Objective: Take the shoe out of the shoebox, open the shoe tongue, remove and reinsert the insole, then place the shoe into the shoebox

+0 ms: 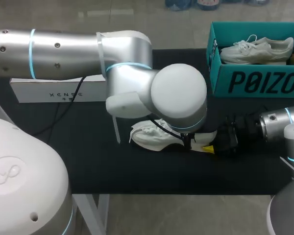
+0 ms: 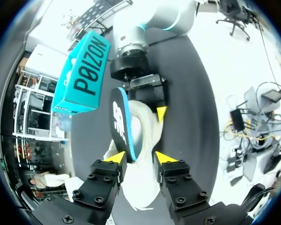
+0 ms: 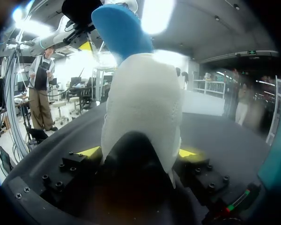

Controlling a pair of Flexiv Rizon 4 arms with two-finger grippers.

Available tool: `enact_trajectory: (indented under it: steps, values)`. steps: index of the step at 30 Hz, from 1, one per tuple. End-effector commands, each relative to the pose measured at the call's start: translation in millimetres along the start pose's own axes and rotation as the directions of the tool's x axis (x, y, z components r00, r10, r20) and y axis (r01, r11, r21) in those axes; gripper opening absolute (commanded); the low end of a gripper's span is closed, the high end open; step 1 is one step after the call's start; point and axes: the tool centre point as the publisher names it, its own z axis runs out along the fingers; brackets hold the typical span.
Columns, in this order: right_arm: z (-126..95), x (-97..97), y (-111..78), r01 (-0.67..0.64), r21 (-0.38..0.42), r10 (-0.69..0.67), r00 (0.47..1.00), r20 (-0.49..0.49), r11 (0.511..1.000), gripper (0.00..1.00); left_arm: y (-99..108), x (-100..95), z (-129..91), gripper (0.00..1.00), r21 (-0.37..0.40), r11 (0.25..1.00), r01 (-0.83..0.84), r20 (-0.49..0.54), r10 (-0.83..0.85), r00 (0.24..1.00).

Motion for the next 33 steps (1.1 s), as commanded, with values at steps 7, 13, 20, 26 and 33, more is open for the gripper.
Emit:
enact_trajectory:
  steps: [7,13,20,26,33]
  values:
    - [3.0,0.4,-4.7,-0.001,0.001,0.001,1.000,0.001,1.000,0.00,2.1,-7.2,21.3,0.41,0.047,0.999,0.016,0.027,-0.017,0.999]
    - [3.0,0.4,-4.7,-0.001,0.001,0.001,1.000,0.001,1.000,0.00,-4.4,-11.3,34.2,0.49,0.086,0.996,0.000,0.053,-0.005,0.999]
    - [3.0,0.4,-4.7,-0.001,0.001,0.001,1.000,0.001,1.000,0.00,-6.6,-14.5,43.8,0.47,0.097,0.995,0.003,0.065,-0.009,0.998]
    - [3.0,0.4,-4.7,-0.001,0.001,0.001,1.000,0.001,1.000,0.00,-9.4,-18.8,48.7,0.22,0.078,0.997,0.011,0.097,-0.018,0.995]
    - [3.0,0.4,-4.7,-0.001,0.001,0.001,1.000,0.001,1.000,0.00,-19.8,-19.6,43.8,0.00,0.086,0.996,-0.006,0.107,-0.003,0.994]
